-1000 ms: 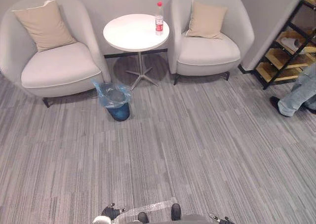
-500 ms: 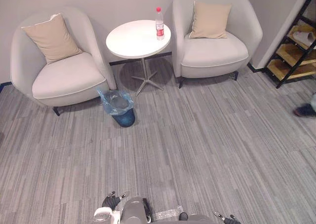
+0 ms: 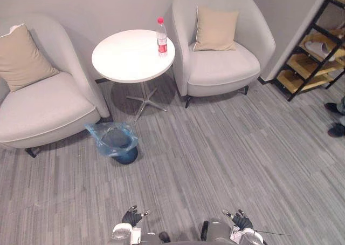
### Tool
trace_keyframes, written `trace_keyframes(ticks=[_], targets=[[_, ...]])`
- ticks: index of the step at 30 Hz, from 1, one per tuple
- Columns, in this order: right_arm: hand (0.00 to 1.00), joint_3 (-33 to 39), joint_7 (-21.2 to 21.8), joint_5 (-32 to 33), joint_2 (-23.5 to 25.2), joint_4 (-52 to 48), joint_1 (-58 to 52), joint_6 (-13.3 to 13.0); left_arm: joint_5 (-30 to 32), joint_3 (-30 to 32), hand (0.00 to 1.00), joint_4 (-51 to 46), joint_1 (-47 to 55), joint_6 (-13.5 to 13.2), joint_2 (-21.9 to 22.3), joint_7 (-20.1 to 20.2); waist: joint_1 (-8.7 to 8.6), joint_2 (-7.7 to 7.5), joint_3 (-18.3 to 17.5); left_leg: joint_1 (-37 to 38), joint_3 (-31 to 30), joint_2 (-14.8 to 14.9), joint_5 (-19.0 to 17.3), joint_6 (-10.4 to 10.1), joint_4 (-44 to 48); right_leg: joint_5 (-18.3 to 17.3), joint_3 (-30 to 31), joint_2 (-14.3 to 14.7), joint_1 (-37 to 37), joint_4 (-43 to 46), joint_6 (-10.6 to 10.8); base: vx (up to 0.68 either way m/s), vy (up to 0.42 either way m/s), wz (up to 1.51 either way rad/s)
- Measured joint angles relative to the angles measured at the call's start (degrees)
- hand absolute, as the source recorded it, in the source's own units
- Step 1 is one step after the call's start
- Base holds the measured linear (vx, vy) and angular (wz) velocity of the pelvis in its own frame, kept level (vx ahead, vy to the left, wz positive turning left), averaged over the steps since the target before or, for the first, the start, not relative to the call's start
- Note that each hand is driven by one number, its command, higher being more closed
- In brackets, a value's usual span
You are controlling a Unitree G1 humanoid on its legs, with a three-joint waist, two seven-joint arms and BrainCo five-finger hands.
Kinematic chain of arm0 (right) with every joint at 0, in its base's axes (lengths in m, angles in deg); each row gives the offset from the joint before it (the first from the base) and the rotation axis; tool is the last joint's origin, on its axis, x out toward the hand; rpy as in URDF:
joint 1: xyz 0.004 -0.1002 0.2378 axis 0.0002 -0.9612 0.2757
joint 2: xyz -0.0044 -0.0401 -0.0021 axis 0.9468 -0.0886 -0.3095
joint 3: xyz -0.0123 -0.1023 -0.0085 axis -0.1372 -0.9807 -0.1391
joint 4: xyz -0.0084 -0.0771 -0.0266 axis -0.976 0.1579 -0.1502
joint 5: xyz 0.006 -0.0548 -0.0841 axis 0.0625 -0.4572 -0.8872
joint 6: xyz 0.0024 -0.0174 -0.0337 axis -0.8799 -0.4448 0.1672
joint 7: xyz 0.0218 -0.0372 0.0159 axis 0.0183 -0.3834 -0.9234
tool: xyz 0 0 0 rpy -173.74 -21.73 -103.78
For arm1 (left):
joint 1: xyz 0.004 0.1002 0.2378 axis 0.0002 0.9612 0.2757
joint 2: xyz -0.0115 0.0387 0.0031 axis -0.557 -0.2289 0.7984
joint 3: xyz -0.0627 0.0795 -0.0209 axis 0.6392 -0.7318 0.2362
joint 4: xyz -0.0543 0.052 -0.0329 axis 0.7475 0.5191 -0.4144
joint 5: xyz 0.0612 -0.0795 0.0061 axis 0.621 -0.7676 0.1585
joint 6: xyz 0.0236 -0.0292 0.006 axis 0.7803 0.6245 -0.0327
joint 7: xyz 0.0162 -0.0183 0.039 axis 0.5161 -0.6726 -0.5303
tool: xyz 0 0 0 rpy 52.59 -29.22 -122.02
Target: Gather rubbish on tea table into small bin, then transfer packed bag to large trash can.
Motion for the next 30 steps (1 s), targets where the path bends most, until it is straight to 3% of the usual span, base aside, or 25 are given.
trace_keyframes(ticks=[1,2,3,5,6,7,8,10,12,15,16,17,19,20,22,23,24,25,26,27,28,29,30], targets=[[0.0,-0.1,0.1,-0.1,0.1,0.6,0.2,0.1,0.0,-0.5,0.0,0.8,0.0,0.0,0.0,0.1,-0.32,-0.45,-0.2,0.8,-1.4,0.3,-0.5,-0.9,0.0,5.9,1.9,1.7,0.5,-10.3,0.6,0.41,-0.264,0.65],[0.0,0.2,0.3,0.4,0.4,1.2,-0.2,0.1,0.9,-0.4,0.0,1.5,-0.2,0.0,-0.1,0.2,-0.54,-2.06,-0.4,2.4,-3.7,-0.3,-1.9,-3.1,0.2,15.1,4.5,1.5,1.5,-16.6,-2.4,0.41,-0.27,0.53],[0.0,0.1,0.3,0.3,-0.4,1.3,0.3,0.1,1.1,-0.3,0.0,1.7,-0.6,0.1,0.6,0.1,-0.44,-0.64,0.0,3.0,-4.3,0.9,-2.3,-3.7,0.1,15.0,3.7,2.3,1.6,-15.6,-2.4,0.39,-0.265,0.42],[0.0,0.1,0.2,0.2,-1.7,2.2,0.9,0.1,1.2,1.2,0.0,1.8,-0.4,-0.1,2.9,0.0,-0.23,2.32,-0.4,0.6,-6.0,4.1,-1.8,-4.7,5.8,10.9,1.4,4.0,3.5,-16.0,-4.0,0.37,-0.259,0.35],[0.0,0.0,0.1,0.3,-1.7,2.1,1.0,0.0,1.2,2.2,0.0,1.6,-0.7,-0.1,3.2,0.0,-0.24,2.48,-0.1,-0.7,-6.2,4.8,-1.6,-4.9,8.9,10.4,1.0,4.1,4.1,-15.9,-4.2,0.41,-0.342,0.53],[0.0,-0.4,0.1,0.3,-1.6,2.4,1.0,0.1,1.2,3.8,0.0,1.4,-1.3,0.0,3.8,0.0,-0.17,2.45,0.3,-5.4,-7.3,6.6,0.3,-6.7,20.5,9.1,0.1,4.7,6.7,-16.5,-5.1,0.26,-0.228,0.34],[0.0,-0.7,0.0,0.3,-1.6,2.4,1.0,0.2,1.2,4.4,0.0,1.0,-1.4,0.1,4.0,0.0,0.03,2.33,0.4,-7.1,-7.5,7.4,0.5,-6.6,23.8,8.8,-0.1,4.8,7.7,-16.9,-5.4,0.36,-0.256,0.19],[0.0,-2.5,-0.4,0.6,-1.4,2.5,0.5,0.4,1.2,5.2,0.0,-1.0,-1.0,-0.1,4.9,-0.1,0.78,1.37,1.2,-11.0,-4.5,11.0,0.0,-4.8,35.2,6.2,-1.3,5.4,14.4,-19.1,-6.2,0.28,-0.132,0.08],[0.0,-2.6,-0.7,1.2,-1.2,2.2,0.2,0.4,1.0,5.2,0.0,-2.3,-0.8,-0.3,5.8,0.0,0.77,1.23,1.2,-13.8,-1.9,11.8,-0.8,-3.5,35.8,5.1,-1.7,5.5,17.6,-20.6,-5.9,0.25,-0.078,0.18],[0.0,-2.6,-1.0,1.7,-1.2,2.2,0.3,0.4,-0.4,5.2,0.0,-3.6,-0.6,-0.6,6.3,0.0,1.03,1.3,1.2,-18.3,0.8,10.2,-0.8,-3.3,28.0,4.3,-2.0,5.7,20.9,-23.7,-4.4,0.23,-0.004,0.09],[0.0,-2.5,-1.1,1.9,-1.2,2.4,0.3,0.4,-1.0,5.2,0.0,-4.1,-0.6,-0.7,6.3,0.0,1.18,1.29,1.1,-19.8,0.6,6.5,1.0,-3.0,17.8,4.2,-1.9,5.5,22.6,-25.9,-3.3,0.29,0.064,0.06],[0.0,-2.5,-1.1,2.1,-1.2,2.5,0.3,0.4,-1.2,5.2,0.0,-4.1,-0.6,-0.7,6.3,0.0,1.25,1.28,1.1,-19.9,0.5,5.4,2.1,-3.0,14.5,4.0,-1.9,5.3,23.0,-26.4,-3.1,0.38,0.117,-0.02],[0.0,-2.4,-1.2,2.1,-1.2,3.6,0.5,0.4,-1.6,5.2,0.0,-4.0,-0.7,-0.8,6.0,0.0,2.8,0.59,1.1,-18.6,-1.9,0.9,12.0,-1.3,3.6,3.4,0.6,4.5,25.2,-28.3,-0.8,0.43,0.153,-0.34],[0.0,-2.4,-1.2,2.1,-0.6,4.2,0.6,0.4,-1.8,5.1,0.0,-3.3,-0.9,-0.9,5.0,0.0,3.33,-0.54,0.3,-17.0,-0.9,-0.8,11.4,0.0,2.3,3.5,1.8,3.1,26.2,-30.1,0.2,0.46,0.12,-0.35],[0.0,-2.2,-1.1,1.5,-0.1,5.5,1.3,0.5,-2.2,5.3,0.0,-3.1,-1.5,-1.1,4.3,0.1,2.87,-1.63,0.7,-18.1,0.5,-0.5,8.4,2.1,8.2,5.2,4.5,2.3,28.0,-31.5,0.9,0.47,0.157,-0.17],[0.0,-2.2,-0.9,0.0,0.8,5.8,1.6,0.5,-2.2,5.3,0.0,-3.0,-1.5,-1.5,3.1,0.1,3.37,-2.18,0.7,-19.2,1.0,-0.2,6.5,3.2,14.5,5.3,7.7,1.5,27.9,-28.0,1.0,0.43,0.2,-0.22],[0.0,-2.1,-0.9,-0.1,0.3,5.8,1.7,0.5,-2.3,5.3,0.0,-2.9,-1.5,-1.6,2.9,0.1,3.39,-2.16,0.6,-19.0,0.9,-0.7,5.0,2.5,14.2,5.1,8.2,1.8,27.5,-25.9,1.3,0.37,0.185,-0.48],[0.0,-1.6,-0.6,-0.2,-1.0,6.0,1.3,0.8,-2.2,5.1,0.0,-2.1,-0.3,-1.4,3.0,0.3,3.54,-0.93,-1.5,-15.8,-1.0,-0.2,1.6,1.6,9.6,3.8,9.3,2.1,23.3,-16.7,3.2,0.36,0.165,-0.37],[0.0,-0.6,0.5,-0.5,-1.6,5.5,1.9,1.6,-2.0,4.6,0.0,-1.0,-0.3,-0.8,2.4,0.8,2.79,-1.38,-1.5,-12.2,-0.8,-2.0,0.7,2.0,6.9,4.3,10.1,-0.7,17.0,-0.9,5.9,0.35,0.144,-0.27],[0.0,-0.3,1.0,-0.7,-1.8,5.2,1.9,1.9,-1.9,4.4,0.0,-0.7,-0.4,-0.5,2.1,1.0,2.34,-1.77,-1.4,-11.1,-0.9,-2.5,0.4,2.3,6.5,4.8,10.4,-1.7,15.1,3.6,6.6,0.41,0.107,0.13],[0.0,0.2,1.2,-1.7,-1.7,4.7,1.4,2.1,-1.8,4.5,0.0,-0.2,-0.6,-0.2,1.2,1.0,2.17,-2.64,-0.8,-7.6,-1.1,-3.5,-0.4,2.7,5.1,3.2,10.4,-3.2,11.1,13.9,4.8,0.33,0.051,0.16],[0.0,0.1,1.2,-1.9,-1.5,4.7,1.3,2.2,-1.8,4.5,0.0,0.0,-0.6,-0.2,0.9,1.0,2.18,-2.89,-0.8,-5.8,-1.2,-3.7,-0.4,2.7,4.1,2.2,9.8,-3.6,9.7,16.5,3.8,0.53,0.027,0.23],[0.0,0.6,1.4,-1.7,-1.2,4.5,0.3,2.0,-1.8,4.4,0.0,0.6,-0.4,-0.1,0.5,1.0,1.63,-2.41,-0.4,-2.8,-2.3,-3.5,-0.4,2.7,2.2,0.3,7.1,-3.8,7.5,17.9,1.4,0.55,-0.034,0.29]])
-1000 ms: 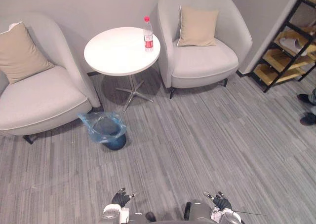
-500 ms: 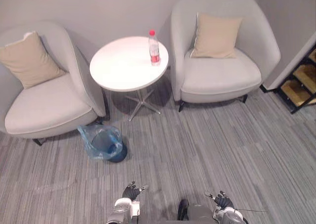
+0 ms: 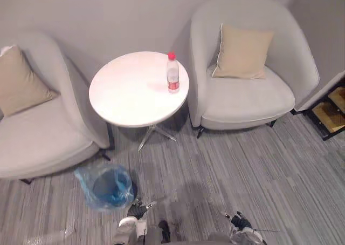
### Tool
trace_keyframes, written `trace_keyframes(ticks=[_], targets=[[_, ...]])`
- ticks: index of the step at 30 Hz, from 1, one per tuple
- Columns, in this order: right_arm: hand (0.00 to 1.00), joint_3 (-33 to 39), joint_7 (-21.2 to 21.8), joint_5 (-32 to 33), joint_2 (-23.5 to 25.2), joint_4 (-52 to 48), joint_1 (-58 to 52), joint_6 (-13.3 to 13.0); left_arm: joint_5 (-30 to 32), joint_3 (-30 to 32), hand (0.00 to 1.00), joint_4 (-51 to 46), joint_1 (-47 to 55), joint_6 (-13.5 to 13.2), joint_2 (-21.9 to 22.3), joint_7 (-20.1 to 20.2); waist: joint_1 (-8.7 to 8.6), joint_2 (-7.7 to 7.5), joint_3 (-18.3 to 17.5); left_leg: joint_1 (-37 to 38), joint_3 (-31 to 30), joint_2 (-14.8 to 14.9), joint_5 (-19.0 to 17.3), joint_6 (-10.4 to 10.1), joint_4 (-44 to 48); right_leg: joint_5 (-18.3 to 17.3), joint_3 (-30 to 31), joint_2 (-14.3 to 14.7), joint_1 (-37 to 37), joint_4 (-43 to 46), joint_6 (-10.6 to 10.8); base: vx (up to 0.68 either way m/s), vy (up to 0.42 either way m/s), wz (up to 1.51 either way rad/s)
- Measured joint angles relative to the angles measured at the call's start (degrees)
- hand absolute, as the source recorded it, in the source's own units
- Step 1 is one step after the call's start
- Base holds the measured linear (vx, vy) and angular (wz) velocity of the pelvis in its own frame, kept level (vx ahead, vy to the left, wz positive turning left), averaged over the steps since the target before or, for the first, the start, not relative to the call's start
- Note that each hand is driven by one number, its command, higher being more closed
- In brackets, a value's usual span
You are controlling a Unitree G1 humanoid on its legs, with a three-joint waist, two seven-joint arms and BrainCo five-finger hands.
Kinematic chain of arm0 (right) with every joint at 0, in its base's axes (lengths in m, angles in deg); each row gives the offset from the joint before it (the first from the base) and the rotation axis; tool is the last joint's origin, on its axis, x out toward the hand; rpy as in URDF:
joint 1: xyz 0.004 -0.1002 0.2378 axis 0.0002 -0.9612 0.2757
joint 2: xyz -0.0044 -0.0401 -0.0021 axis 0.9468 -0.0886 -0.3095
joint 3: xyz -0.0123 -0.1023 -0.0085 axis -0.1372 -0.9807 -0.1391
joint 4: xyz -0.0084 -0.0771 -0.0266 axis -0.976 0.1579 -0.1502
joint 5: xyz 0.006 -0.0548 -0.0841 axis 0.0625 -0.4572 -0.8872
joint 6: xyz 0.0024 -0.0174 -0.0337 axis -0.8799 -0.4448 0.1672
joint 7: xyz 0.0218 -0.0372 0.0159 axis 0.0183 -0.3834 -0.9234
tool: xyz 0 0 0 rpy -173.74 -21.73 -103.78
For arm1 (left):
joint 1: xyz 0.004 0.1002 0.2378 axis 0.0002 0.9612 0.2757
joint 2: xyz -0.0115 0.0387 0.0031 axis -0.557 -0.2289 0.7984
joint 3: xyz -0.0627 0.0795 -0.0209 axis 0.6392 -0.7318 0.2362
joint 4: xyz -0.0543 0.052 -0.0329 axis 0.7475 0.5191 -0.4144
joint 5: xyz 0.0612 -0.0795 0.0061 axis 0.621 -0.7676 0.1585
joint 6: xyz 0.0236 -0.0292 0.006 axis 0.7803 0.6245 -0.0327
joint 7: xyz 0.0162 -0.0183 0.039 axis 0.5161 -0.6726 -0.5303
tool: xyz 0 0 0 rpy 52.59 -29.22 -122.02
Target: Gather rubbish on tea table into small bin, then transfer packed bag to large trash can.
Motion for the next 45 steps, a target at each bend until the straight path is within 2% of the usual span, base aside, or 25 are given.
trace_keyframes(ticks=[1,2,3,4,5,6,7,9,10,11,12,13,14,15,16,17,19,21,22,23,25,30,36,41,45], targets=[[0.0,0.0,0.0,-0.2,-0.2,-0.6,0.4,-0.2,0.0,0.0,0.0,0.4,-0.1,0.1,0.0,0.0,-0.81,0.41,0.2,3.0,-1.1,1.5,0.0,0.0,-1.7,-1.8,-3.6,1.3,-2.0,-3.0,-2.1,0.46,-0.041,0.32],[0.0,0.0,0.0,-0.2,-0.1,-0.9,0.5,-0.2,0.0,0.0,0.0,0.6,-0.1,0.1,0.0,0.0,-0.85,0.99,0.5,3.6,-1.4,2.2,0.0,0.0,-1.9,-2.2,-4.3,2.0,-2.9,-4.8,-2.4,0.46,-0.13,0.38],[0.0,0.2,0.1,-0.2,0.0,-1.6,0.5,-0.4,0.0,0.0,0.0,1.1,-0.2,0.1,0.1,0.0,-1.03,1.51,0.5,4.6,-2.7,4.1,0.0,0.0,-2.0,-2.4,-5.5,4.3,-5.1,-11.3,-2.3,0.46,-0.193,0.5],[0.0,0.5,0.1,-0.2,0.1,-1.8,0.5,-0.7,0.1,-0.1,0.0,1.5,-0.1,0.1,0.1,0.0,-1.34,1.46,0.4,5.7,-4.3,5.5,0.0,0.0,-2.0,0.4,-4.4,6.5,-6.7,-20.6,-1.9,0.46,-0.193,0.54],[0.0,0.6,0.1,-0.2,0.1,-1.8,0.5,-0.7,0.1,-0.1,0.0,1.5,-0.2,0.1,0.1,0.1,-1.45,1.35,0.5,6.0,-4.9,5.8,0.0,0.0,-2.0,2.0,-3.6,7.0,-6.9,-23.7,-1.8,0.5,-0.276,0.79],[0.0,0.6,0.1,-0.2,0.0,-1.6,-0.3,-0.6,0.5,-0.4,0.0,1.5,0.1,0.1,-0.1,0.0,-1.92,0.48,0.1,7.2,-6.5,6.0,-0.8,-1.8,-1.9,11.7,-0.1,8.0,-5.9,-36.7,-1.7,0.49,-0.261,0.76],[0.0,1.7,0.0,0.0,-0.9,-1.0,-0.2,-0.6,0.9,-0.4,0.0,2.2,-0.1,0.2,1.0,0.0,-1.78,2.88,0.5,8.3,-8.1,8.6,-2.0,-4.2,-1.8,17.3,-1.6,9.8,-3.0,-38.4,-4.4,0.57,-0.293,0.73],[0.0,1.8,0.0,-0.1,-1.2,-0.7,0.6,-0.6,1.7,0.1,0.0,1.8,-0.1,-0.1,1.7,0.2,-1.44,3.07,0.9,7.7,-8.7,8.3,-0.6,-4.6,-2.7,15.5,-0.9,9.6,-3.0,-37.0,-5.2,0.34,-0.171,0.4],[0.0,2.6,0.0,0.1,-1.0,0.4,1.0,-0.5,2.1,1.1,0.0,1.9,-0.1,-0.3,2.0,0.1,-1.76,3.36,1.1,7.2,-9.6,8.1,1.2,-5.8,-4.5,14.0,-1.8,9.4,-0.9,-36.3,-5.7,0.33,-0.181,0.41],[0.0,2.8,0.0,0.1,-0.9,0.4,0.9,-0.5,2.4,1.5,0.0,1.9,0.0,-0.3,2.2,0.1,-1.81,3.36,1.1,6.8,-9.6,8.2,2.2,-5.9,-4.3,13.7,-2.2,9.5,-0.2,-36.3,-5.7,0.36,-0.19,0.47],[0.0,2.7,-0.1,0.1,-0.8,0.3,0.5,-0.5,2.8,2.6,0.0,1.6,0.0,-0.3,2.3,0.1,-1.79,3.35,1.1,6.0,-8.8,8.3,3.1,-6.6,-1.3,12.6,-3.2,9.6,1.6,-36.4,-5.6,0.26,-0.142,0.55],[0.0,2.0,-0.1,0.2,-0.3,0.2,-0.1,-0.6,2.9,3.0,0.0,0.9,0.1,-0.3,2.7,0.1,-1.71,2.5,1.0,3.7,-9.0,8.6,3.1,-6.8,5.2,10.6,-3.7,9.4,4.3,-37.5,-5.2,0.28,-0.152,0.76],[0.0,0.4,-0.1,0.6,-0.3,0.0,-0.5,-0.6,2.9,3.4,0.0,-0.4,0.0,-0.3,2.8,0.1,-1.66,2.08,0.9,-0.7,-8.8,9.6,3.0,-7.1,15.3,9.3,-4.4,9.4,6.6,-39.2,-5.2,0.21,-0.1,0.64],[0.0,0.1,-0.1,0.6,-0.4,-0.2,-0.6,-0.6,2.9,3.7,0.0,-1.0,0.1,-0.3,2.9,0.1,-1.6,2.16,1.0,-2.1,-8.5,10.3,3.2,-7.4,18.3,9.2,-4.8,9.5,7.3,-39.5,-5.3,0.15,-0.041,0.32],[0.0,-0.7,-0.3,0.7,-0.6,-0.4,-0.8,-0.6,2.8,4.4,0.0,-1.5,0.2,-0.4,3.0,0.1,-0.84,2.42,0.8,-4.8,-7.1,12.0,3.9,-8.4,24.5,8.9,-5.5,9.6,8.2,-40.0,-5.7,0.17,0.019,0.2],[0.0,-0.9,-0.6,0.7,-0.3,-1.2,-0.9,-0.6,2.8,4.9,0.0,-1.6,0.2,-0.3,3.5,0.1,-0.63,2.62,0.7,-6.4,-3.0,14.6,1.1,-7.4,27.5,8.6,-6.6,9.7,10.6,-41.4,-5.9,0.18,0.017,0.23],[0.0,-0.9,-0.6,0.7,0.2,-1.4,-0.9,-0.5,2.8,4.9,0.0,-2.0,0.1,-0.2,3.7,0.1,-0.77,2.56,0.8,-6.8,-0.2,15.2,-1.4,-7.4,25.1,8.5,-7.1,9.1,12.6,-42.5,-5.6,0.2,0.05,0.31],[0.0,-0.6,-0.8,0.7,0.7,-1.6,-1.2,-0.5,2.8,4.6,0.0,-2.3,0.2,-0.2,3.8,0.1,-0.8,2.67,0.7,-7.8,1.2,13.6,-0.8,-7.5,16.0,8.1,-8.2,7.5,14.5,-42.8,-4.2,0.16,0.138,0.32],[0.0,-0.5,-0.9,0.6,-0.5,-1.3,-1.4,-0.5,2.8,3.9,0.0,-2.0,0.6,-0.1,4.1,0.1,-0.7,4.04,-0.1,-8.4,-0.5,12.2,4.6,-7.8,7.3,7.6,-8.4,8.1,14.7,-42.8,-2.6,0.13,0.159,0.18],[0.0,-0.4,-1.1,0.6,-0.3,-0.9,-1.1,-0.4,2.8,3.5,0.0,-1.6,0.5,-0.1,4.0,0.1,-0.47,3.76,-0.2,-8.0,-0.5,11.4,4.6,-7.7,6.9,7.3,-7.6,7.8,14.9,-42.8,-1.8,0.14,0.15,0.26],[0.0,-0.3,-1.1,-0.1,0.8,0.3,-1.2,-0.3,2.9,1.8,0.0,-0.7,0.4,-0.1,1.5,0.0,-0.53,1.45,-1.3,-6.1,-0.9,8.5,5.6,-6.4,3.5,7.4,-5.8,5.9,15.6,-44.6,-0.4,0.11,0.126,0.26],[0.0,1.1,-1.6,-2.4,1.4,1.1,-1.1,-0.6,4.1,0.1,0.0,2.8,0.9,0.9,-1.3,0.0,-0.61,0.82,-2.0,-2.5,-1.0,5.5,6.5,-5.6,-1.4,7.7,-5.3,4.6,18.5,-47.8,0.0,0.11,0.073,0.1],[0.0,-2.2,-3.6,-6.6,-0.9,0.2,-0.6,-0.7,4.1,-0.1,0.0,3.1,1.1,0.7,-1.8,-0.1,-0.51,0.83,-2.1,-0.9,-2.0,5.5,9.1,-6.2,-6.4,8.1,-4.8,5.5,19.4,-49.1,-0.4,0.06,-0.042,0.09],[0.0,-3.5,-5.7,-8.2,-5.4,-12.8,-2.1,-1.5,5.3,-0.5,0.0,3.1,1.4,0.7,-1.8,-0.1,-0.82,0.97,-2.2,0.5,-1.7,6.0,9.5,-6.5,-8.1,9.2,-2.4,6.2,19.3,-49.7,-0.5,0.02,-0.014,-0.16],[0.0,-3.5,-6.5,-10.1,-6.7,-24.5,-3.9,-2.2,6.3,-0.4,0.0,3.0,1.5,0.6,-1.8,-0.1,-0.91,0.92,-2.4,0.3,-1.6,5.9,9.6,-6.3,-8.6,11.0,-1.1,6.3,19.2,-51.8,-0.2,-0.01,0.034,-0.12]])
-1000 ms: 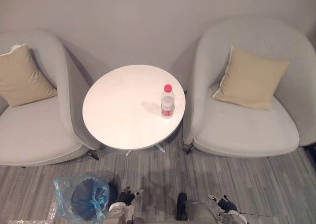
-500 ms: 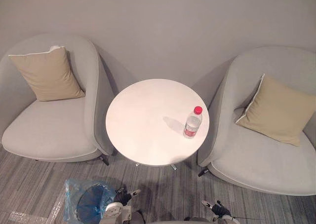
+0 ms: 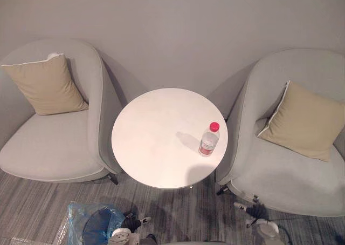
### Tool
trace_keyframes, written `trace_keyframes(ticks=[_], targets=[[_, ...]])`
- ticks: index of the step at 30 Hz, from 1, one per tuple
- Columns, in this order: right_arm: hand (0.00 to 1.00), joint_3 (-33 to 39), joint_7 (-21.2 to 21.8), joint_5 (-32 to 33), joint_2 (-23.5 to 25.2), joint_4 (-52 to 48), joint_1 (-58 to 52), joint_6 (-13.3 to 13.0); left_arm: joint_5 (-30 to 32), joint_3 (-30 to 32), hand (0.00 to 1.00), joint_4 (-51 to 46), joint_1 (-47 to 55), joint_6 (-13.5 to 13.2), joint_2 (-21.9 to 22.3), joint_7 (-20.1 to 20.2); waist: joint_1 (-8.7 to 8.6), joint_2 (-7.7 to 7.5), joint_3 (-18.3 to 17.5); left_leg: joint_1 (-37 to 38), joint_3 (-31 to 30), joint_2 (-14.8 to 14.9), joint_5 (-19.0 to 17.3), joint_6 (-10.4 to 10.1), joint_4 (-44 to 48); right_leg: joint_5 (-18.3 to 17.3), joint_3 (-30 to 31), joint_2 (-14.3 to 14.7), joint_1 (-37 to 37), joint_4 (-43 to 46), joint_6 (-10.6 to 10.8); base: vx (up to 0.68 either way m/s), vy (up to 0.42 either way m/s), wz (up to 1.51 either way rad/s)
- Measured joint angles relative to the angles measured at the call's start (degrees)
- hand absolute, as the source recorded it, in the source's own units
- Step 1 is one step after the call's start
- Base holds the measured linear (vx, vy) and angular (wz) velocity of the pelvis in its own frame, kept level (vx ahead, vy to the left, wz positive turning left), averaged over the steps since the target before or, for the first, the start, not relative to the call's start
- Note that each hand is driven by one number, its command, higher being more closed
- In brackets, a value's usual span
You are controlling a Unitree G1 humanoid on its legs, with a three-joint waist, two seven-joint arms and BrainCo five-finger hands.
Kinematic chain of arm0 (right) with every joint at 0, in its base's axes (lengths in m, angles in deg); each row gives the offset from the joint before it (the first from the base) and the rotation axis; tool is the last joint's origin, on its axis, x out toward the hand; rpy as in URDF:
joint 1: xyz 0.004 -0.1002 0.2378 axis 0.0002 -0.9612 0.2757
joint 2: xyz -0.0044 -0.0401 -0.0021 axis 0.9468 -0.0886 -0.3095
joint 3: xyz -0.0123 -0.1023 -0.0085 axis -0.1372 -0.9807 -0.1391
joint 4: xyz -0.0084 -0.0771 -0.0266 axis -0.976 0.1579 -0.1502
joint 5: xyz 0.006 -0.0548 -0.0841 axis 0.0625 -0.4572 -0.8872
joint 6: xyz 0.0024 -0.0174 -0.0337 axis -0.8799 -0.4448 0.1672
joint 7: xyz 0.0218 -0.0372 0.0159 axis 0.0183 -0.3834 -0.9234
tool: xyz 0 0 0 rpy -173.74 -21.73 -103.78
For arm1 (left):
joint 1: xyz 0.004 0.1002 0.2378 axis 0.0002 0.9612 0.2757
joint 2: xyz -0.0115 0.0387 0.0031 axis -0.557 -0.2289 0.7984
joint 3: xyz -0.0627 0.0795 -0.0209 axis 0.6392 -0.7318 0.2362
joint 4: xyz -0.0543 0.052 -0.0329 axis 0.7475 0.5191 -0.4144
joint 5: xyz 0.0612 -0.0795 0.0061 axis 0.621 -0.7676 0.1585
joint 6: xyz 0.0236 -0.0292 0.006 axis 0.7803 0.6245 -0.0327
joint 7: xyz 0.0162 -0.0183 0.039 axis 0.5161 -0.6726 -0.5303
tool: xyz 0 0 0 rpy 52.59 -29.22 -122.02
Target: Gather rubbish on tea table into small bin, then transfer packed bag to large trash can.
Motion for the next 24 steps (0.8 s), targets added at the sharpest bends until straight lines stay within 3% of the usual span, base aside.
trace_keyframes(ticks=[2,9,17,24], targets=[[0.0,0.0,-0.3,-2.2,0.0,-5.7,-0.7,-0.8,0.1,0.0,0.0,-0.5,0.5,0.0,-0.1,0.0,-0.03,-0.43,-0.6,-0.2,-0.1,-0.5,0.5,0.4,-0.6,0.7,0.1,-0.3,0.0,-1.0,0.3,-0.04,0.042,0.02],[0.0,0.0,-0.4,-5.7,0.5,-11.2,-0.7,-1.8,1.1,0.1,0.0,-1.7,1.7,-0.5,-0.2,0.1,-0.01,-0.59,-1.6,-0.4,-0.5,-0.9,1.7,0.4,-1.6,1.0,0.1,-0.5,-0.5,-1.5,0.4,-0.08,0.011,0.03],[0.0,-1.5,-1.3,-5.8,0.0,-14.9,0.5,-2.2,1.4,0.0,0.0,-3.2,2.9,-1.2,-0.3,0.2,-0.17,-0.01,-1.7,-0.5,-2.3,-1.0,6.8,0.1,-7.6,1.1,0.0,0.0,-3.2,-1.0,0.7,-0.12,-0.024,0.06],[0.0,-4.1,-1.2,-5.5,-0.3,-15.7,2.3,-2.2,1.4,0.0,0.0,-3.3,3.0,-1.2,-0.4,0.2,-0.1,0.16,-1.7,-1.1,-3.1,-1.8,7.5,0.4,-9.1,1.2,0.1,-0.5,-4.8,-0.7,1.1,-0.02,0.022,0.01]])
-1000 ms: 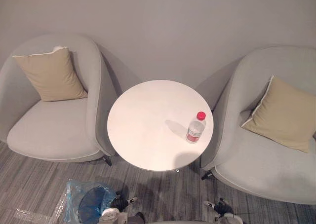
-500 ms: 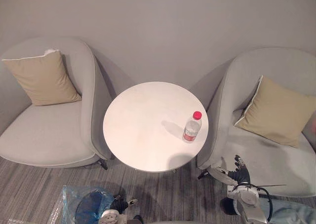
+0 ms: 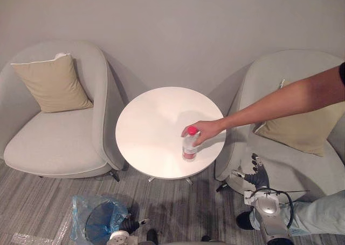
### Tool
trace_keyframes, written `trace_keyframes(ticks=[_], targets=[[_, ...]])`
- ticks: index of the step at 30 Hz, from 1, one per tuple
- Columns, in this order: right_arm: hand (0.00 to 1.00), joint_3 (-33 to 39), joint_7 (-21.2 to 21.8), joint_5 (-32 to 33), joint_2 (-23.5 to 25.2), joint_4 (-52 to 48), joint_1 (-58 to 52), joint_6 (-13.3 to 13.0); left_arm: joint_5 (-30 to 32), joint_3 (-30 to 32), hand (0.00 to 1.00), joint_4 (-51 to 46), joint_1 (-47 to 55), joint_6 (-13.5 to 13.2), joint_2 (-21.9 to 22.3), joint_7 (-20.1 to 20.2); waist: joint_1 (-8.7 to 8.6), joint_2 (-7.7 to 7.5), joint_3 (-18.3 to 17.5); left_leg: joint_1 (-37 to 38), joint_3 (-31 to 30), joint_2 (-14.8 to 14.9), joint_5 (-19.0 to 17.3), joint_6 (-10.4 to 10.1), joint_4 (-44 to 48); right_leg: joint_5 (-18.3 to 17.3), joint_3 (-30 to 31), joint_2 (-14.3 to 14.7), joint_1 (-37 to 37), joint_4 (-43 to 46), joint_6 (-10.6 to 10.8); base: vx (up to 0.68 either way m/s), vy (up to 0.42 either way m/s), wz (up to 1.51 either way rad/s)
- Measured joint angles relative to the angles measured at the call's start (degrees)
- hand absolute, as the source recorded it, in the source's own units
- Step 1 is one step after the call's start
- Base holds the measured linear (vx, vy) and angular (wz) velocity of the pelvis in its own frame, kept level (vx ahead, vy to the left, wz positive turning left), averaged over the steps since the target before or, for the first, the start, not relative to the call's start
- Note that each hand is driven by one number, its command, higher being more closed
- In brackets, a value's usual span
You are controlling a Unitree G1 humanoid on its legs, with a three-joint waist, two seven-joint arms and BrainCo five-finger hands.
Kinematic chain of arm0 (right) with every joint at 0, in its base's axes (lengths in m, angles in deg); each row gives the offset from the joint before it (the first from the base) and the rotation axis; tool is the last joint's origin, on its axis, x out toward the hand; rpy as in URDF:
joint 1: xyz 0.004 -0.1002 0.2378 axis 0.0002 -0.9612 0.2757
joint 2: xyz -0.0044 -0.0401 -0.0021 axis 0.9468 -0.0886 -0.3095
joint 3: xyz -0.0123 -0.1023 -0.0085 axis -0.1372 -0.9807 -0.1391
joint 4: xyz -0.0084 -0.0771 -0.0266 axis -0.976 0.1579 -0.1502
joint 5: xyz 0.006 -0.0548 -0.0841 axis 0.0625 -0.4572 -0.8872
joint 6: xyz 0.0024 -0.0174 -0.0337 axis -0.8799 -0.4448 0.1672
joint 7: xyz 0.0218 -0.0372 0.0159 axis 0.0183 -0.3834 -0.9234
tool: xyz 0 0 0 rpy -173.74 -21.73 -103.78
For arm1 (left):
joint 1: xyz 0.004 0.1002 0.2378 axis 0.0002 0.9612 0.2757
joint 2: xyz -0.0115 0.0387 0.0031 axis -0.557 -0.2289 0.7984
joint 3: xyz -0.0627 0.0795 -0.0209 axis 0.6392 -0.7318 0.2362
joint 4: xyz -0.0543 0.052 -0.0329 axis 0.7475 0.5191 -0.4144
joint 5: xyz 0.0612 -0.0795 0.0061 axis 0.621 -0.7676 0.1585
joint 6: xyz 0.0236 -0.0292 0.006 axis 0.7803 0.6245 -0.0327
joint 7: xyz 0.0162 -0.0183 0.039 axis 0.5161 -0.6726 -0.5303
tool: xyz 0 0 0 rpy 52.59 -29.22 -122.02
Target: Gather rubbish on tea table into small bin, then transfer packed bag to large trash can.
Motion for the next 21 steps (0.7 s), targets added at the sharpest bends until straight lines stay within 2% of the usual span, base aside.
trace_keyframes(ticks=[12,21], targets=[[0.0,-1.0,1.1,1.5,0.0,1.4,2.2,0.0,0.9,0.0,0.0,-0.9,0.1,0.0,-0.1,0.0,0.0,0.19,0.3,-0.3,-1.9,-0.2,0.2,0.3,-0.1,0.2,-0.8,0.1,1.3,-0.8,0.2,0.05,-0.005,0.06],[0.0,-8.6,5.0,0.6,-1.2,1.5,2.0,0.0,1.0,-2.1,0.0,-1.0,0.0,-0.2,-0.6,0.0,0.05,0.17,0.3,-0.2,-2.2,-0.3,0.5,0.3,-0.4,0.0,-0.8,-0.1,0.8,-0.1,0.3,-0.06,0.005,0.0]])
